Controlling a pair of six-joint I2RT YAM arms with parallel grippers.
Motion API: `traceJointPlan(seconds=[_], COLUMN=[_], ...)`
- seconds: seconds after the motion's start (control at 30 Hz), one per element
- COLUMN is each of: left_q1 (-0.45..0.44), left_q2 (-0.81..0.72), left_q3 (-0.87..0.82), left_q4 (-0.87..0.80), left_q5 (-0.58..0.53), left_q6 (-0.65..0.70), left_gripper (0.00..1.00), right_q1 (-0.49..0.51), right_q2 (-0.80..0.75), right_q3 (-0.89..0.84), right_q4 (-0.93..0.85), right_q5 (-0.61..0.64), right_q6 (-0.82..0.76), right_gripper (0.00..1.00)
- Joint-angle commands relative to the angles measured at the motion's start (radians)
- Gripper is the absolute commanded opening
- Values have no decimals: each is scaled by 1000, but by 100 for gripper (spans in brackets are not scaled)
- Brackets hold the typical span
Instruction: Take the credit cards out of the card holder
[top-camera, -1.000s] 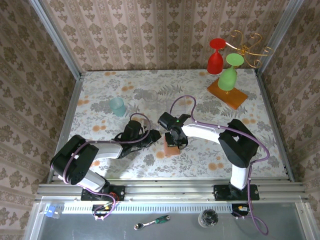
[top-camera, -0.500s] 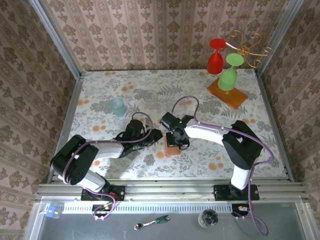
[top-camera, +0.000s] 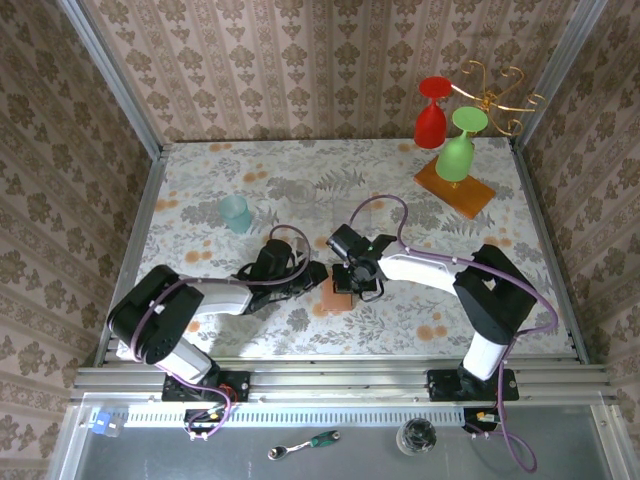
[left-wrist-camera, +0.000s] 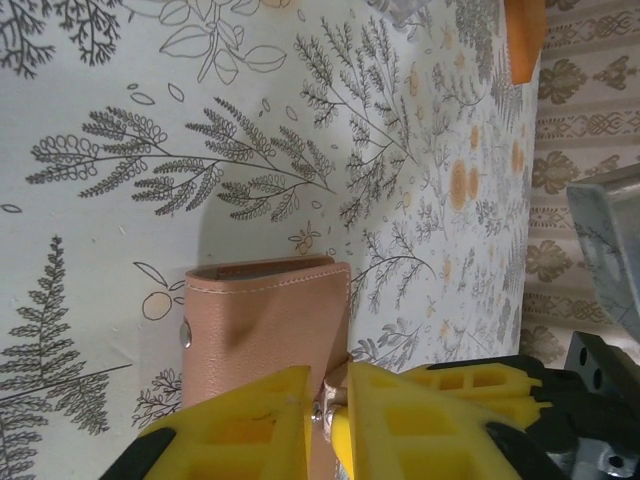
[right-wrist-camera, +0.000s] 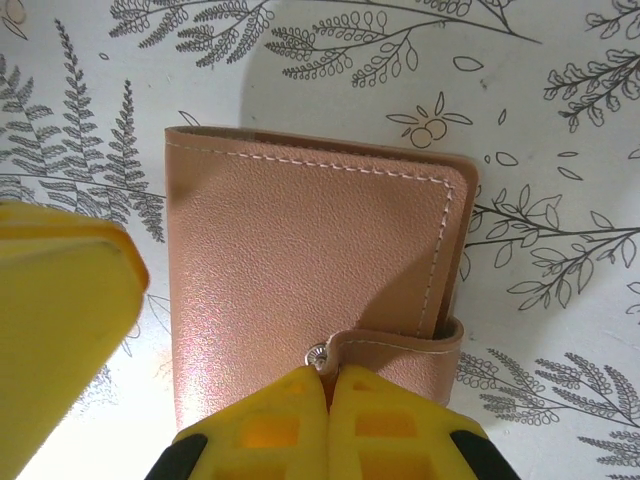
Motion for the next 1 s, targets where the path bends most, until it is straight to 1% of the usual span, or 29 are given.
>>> traceJointPlan(seconds=[0.0, 0.13, 0.3, 0.47, 0.53, 0.73, 0.8, 0.97], left_q1=[-11, -19, -27, -27, -26, -24, -25, -24], left_q2=[16, 34, 63, 87, 91, 100, 101, 94], left_q3=[3, -18, -24, -27, -27, -19, -17, -11], left_q4=[8, 21, 13, 13, 12, 15, 15, 15], left_q5=[24, 40, 55, 60, 57, 58, 59, 64], left_q6=[-4, -4, 6, 5, 1, 0, -1, -4], left_gripper=[16, 14, 13, 12, 13, 13, 13, 13], right_q1=[-8, -8, -10, -9, -9, -15, -18, -34], right_q2=[-31, -22, -19, -34, -43, -63, -71, -83], right_q3=[-23, -25, -22, -5, 1, 2, -8, -18], right_q4=[48, 55, 41, -35, -84, -166, -169, -163], right_q5=[-33, -38, -24, 27, 65, 129, 132, 130], right_q6=[32, 33, 34, 23, 16, 0, 0, 1], right_gripper=[0, 0, 0, 0, 0, 17, 21, 26])
